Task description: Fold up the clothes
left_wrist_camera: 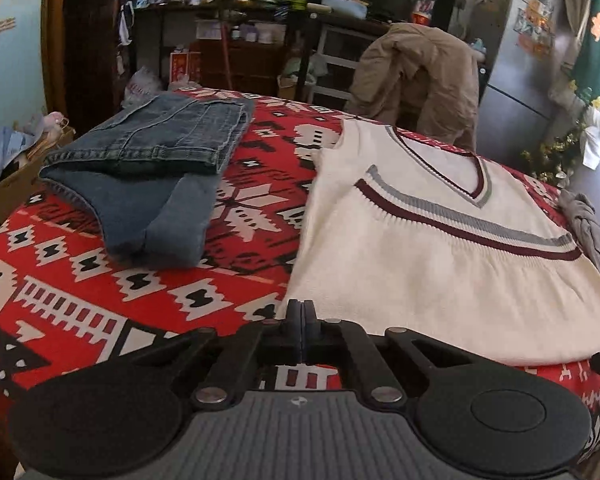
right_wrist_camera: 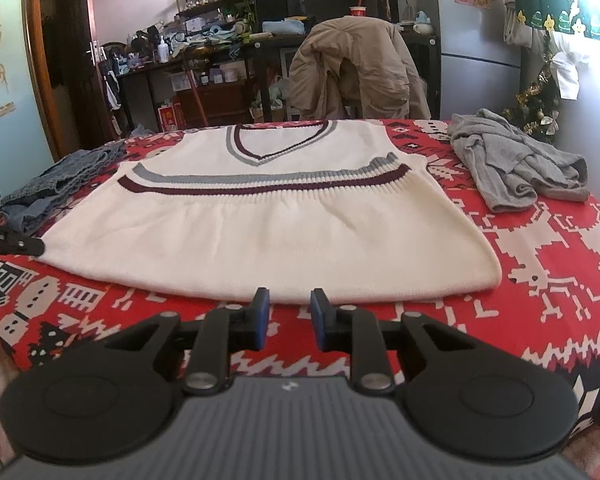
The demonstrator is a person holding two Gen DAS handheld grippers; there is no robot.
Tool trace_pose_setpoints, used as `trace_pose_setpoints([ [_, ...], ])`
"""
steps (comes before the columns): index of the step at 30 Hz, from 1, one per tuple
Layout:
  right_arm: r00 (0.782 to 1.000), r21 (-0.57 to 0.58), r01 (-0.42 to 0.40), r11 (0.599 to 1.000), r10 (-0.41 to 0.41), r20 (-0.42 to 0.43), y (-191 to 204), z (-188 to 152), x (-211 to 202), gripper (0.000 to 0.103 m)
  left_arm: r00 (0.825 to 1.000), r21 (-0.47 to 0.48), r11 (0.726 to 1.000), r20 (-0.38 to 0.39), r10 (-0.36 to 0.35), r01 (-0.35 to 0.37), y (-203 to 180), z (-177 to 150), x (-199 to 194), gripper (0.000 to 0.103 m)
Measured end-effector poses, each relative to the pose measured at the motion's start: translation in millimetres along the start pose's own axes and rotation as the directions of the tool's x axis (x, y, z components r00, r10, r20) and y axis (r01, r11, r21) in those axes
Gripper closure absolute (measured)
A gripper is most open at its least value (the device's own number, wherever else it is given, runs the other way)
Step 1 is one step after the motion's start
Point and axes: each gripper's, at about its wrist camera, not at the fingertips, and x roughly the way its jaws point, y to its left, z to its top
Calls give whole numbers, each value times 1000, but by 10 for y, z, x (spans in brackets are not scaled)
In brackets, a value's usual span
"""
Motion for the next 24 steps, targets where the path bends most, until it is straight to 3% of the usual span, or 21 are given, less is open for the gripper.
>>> trace_pose_setpoints([
  [3, 1000, 22, 23, 999, -23, 5, -97, 24, -18, 77, 1000, -28, 1000, -7, 2, -2, 45, 4, -50, 98],
  [6, 996, 85, 79, 993, -81, 23, -317, 90, -64, 72, 1000, -29, 1000, -6, -7, 7, 78, 5, -125, 87],
  [14, 990, 145, 139, 980, -141, 5, -849, 203, 19, 73, 999, -104, 995, -33, 1, -5, 257, -2, -108, 87],
  [17, 985, 113, 173, 978, -173, -16, -939, 176, 75, 89, 1000, -108, 994, -31, 0, -3, 265, -2, -120, 87],
  [20, 985, 105, 172, 979, -172, -17, -986, 153, 53, 93, 999, -103, 995, -46, -16, 11, 260, 2, -112, 85],
  [23, 981, 145, 194, 970, -193, -21, -1030, 138, -12, 77, 998, -118, 993, -53, -32, 25, 271, 1, -82, 73],
  [24, 982, 174, 188, 967, -186, -24, -1060, 119, -35, 76, 998, -123, 992, -55, -35, 28, 274, -1, -70, 72],
])
